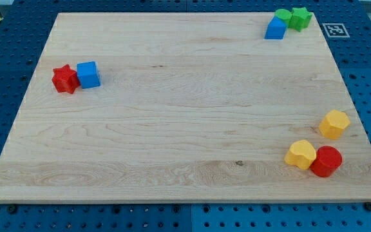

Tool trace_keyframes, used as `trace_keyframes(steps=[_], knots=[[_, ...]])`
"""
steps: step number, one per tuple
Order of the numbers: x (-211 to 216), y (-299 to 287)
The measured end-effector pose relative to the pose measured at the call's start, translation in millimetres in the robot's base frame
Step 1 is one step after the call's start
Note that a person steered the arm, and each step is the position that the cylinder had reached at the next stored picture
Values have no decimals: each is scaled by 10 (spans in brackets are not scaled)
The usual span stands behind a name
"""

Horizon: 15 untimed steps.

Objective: Push the hexagon into the group of blocks

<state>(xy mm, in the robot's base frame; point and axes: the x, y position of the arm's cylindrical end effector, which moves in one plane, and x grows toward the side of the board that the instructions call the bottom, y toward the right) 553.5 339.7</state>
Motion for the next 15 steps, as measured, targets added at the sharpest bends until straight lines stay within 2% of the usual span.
trace_keyframes(steps=[2, 6, 7, 11, 13, 15], knots=[[-427, -197], [-414, -1657], [-469, -1805], [-1123, -2115], [-1178, -2636], [-1445, -3201]])
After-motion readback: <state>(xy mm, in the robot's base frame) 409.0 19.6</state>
